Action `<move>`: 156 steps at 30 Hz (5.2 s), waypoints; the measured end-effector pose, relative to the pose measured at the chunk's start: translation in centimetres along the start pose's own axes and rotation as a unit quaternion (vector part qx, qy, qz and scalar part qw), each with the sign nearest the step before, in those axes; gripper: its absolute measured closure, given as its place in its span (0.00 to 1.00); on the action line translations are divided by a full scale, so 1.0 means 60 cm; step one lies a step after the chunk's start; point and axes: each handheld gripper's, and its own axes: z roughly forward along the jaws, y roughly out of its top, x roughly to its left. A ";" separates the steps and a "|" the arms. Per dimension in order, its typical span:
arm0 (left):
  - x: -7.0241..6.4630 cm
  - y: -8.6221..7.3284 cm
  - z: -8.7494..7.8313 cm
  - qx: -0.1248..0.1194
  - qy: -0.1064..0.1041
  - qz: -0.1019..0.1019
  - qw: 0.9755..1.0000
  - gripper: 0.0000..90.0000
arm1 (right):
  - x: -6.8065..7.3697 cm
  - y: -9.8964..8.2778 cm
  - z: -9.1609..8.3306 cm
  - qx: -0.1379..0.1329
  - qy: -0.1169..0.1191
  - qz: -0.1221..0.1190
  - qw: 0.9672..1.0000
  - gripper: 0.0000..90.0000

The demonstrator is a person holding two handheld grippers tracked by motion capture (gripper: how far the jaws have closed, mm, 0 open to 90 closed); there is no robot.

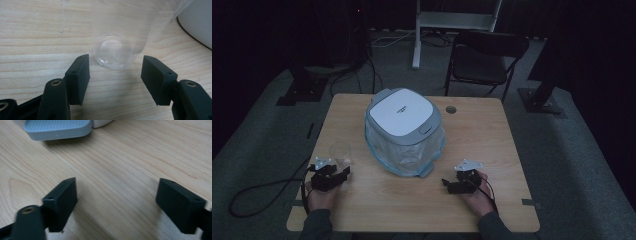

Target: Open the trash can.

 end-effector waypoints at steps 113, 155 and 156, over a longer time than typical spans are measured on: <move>0.001 0.000 0.000 -0.003 -0.010 -0.007 1.000 0.45 | 0.090 0.064 0.046 -0.066 0.040 -0.036 0.996 1.00; -0.005 -0.016 -0.038 0.014 0.005 0.012 1.000 0.49 | 0.087 0.066 0.050 -0.071 0.046 -0.041 0.996 1.00; -0.005 -0.016 -0.043 0.010 0.000 0.009 1.000 0.49 | 0.087 0.066 0.050 -0.071 0.046 -0.041 0.996 1.00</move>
